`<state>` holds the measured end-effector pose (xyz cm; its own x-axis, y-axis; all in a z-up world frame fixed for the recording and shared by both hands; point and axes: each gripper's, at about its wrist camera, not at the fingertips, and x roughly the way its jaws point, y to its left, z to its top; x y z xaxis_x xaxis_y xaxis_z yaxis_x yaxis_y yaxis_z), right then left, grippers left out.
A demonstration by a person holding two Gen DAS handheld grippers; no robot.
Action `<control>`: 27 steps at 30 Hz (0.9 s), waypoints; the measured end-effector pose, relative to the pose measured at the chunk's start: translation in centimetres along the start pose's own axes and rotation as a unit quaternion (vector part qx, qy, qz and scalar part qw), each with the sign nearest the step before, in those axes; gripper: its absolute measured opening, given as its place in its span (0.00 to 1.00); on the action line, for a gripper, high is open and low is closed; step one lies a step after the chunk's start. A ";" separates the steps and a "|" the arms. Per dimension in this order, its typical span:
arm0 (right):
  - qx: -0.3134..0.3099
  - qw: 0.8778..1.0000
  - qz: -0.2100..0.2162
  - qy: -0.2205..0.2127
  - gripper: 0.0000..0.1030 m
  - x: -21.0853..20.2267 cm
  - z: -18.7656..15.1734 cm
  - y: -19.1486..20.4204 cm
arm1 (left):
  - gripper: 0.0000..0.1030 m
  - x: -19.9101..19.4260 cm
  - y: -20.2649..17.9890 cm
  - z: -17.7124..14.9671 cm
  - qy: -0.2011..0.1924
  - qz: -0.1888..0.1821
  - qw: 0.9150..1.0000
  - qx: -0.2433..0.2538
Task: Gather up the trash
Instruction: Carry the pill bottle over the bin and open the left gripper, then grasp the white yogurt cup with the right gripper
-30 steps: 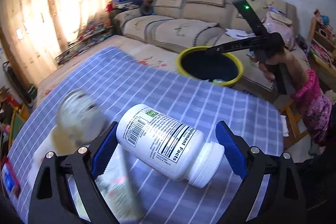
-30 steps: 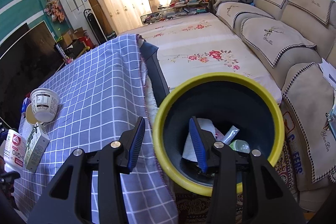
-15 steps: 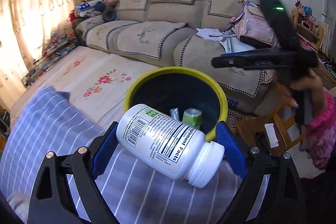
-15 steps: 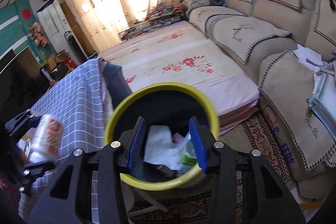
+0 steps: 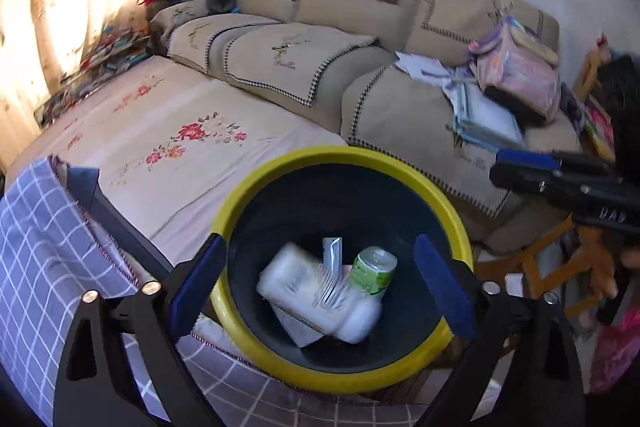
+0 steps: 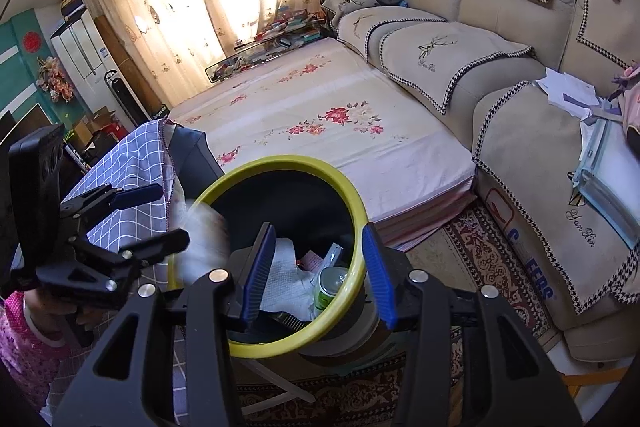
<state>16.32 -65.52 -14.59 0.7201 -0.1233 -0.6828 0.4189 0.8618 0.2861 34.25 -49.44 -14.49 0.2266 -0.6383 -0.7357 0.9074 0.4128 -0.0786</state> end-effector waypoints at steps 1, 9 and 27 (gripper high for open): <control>-0.001 1.000 0.000 0.000 0.44 0.0 0.0 0.2 | 0.93 -0.4 0.4 0.0 -0.004 0.005 1.000 -0.009; -0.029 0.999 0.025 0.022 0.44 1.6 -0.7 3.7 | 0.95 -12.0 0.8 -5.5 -0.083 0.073 0.992 -0.065; -0.215 0.954 0.204 0.056 0.54 2.6 -5.2 31.7 | 0.95 -34.6 5.0 -29.8 -0.147 0.304 0.897 -0.285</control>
<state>28.59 -35.93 -10.82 0.7013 0.2971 -0.6479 -0.1653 0.9520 0.2576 20.44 -5.89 -9.47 0.7777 -0.2914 -0.5570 0.2749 0.9545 -0.1154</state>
